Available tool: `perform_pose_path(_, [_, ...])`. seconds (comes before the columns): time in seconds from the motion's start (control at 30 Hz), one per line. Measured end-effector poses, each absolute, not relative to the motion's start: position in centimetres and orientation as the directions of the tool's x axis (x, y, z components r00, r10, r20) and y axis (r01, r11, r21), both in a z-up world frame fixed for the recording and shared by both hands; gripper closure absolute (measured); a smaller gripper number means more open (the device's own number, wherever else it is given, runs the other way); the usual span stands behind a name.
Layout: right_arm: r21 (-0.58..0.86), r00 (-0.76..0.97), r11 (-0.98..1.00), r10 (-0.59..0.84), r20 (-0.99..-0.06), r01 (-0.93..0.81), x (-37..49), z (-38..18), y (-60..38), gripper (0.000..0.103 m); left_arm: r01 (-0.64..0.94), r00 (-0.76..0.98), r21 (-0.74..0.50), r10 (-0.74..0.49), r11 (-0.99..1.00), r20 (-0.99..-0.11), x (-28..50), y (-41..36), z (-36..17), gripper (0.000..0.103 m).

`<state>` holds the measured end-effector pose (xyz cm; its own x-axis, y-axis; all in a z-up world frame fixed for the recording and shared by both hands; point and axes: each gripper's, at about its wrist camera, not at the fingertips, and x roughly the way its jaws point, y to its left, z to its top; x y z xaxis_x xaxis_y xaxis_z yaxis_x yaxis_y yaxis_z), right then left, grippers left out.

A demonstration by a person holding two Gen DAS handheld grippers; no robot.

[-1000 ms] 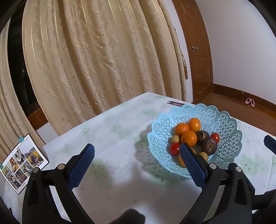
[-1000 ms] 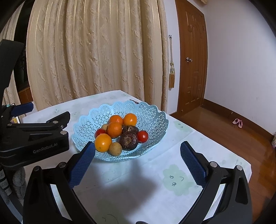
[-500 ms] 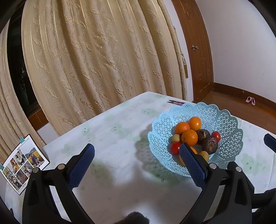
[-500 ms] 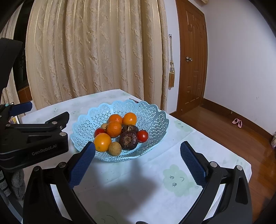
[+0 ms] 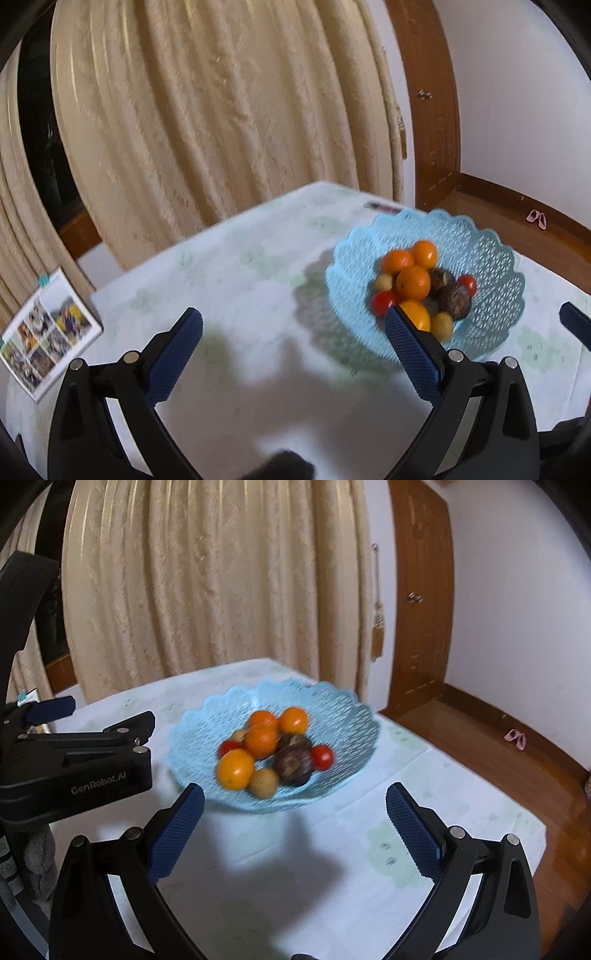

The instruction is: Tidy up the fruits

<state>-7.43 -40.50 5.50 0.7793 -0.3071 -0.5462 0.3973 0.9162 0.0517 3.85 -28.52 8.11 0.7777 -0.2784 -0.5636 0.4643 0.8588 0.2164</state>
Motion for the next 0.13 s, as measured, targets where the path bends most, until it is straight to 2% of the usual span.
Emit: perform_pose_path(0.13, [0.064, 0.767, 0.944, -0.221, -0.602, 0.322, -6.1, 5.0, -38.3, 0.003, 0.431, 0.742, 0.197, -0.221, 0.881, -0.633, 4.9, -24.9, 6.7, 0.005])
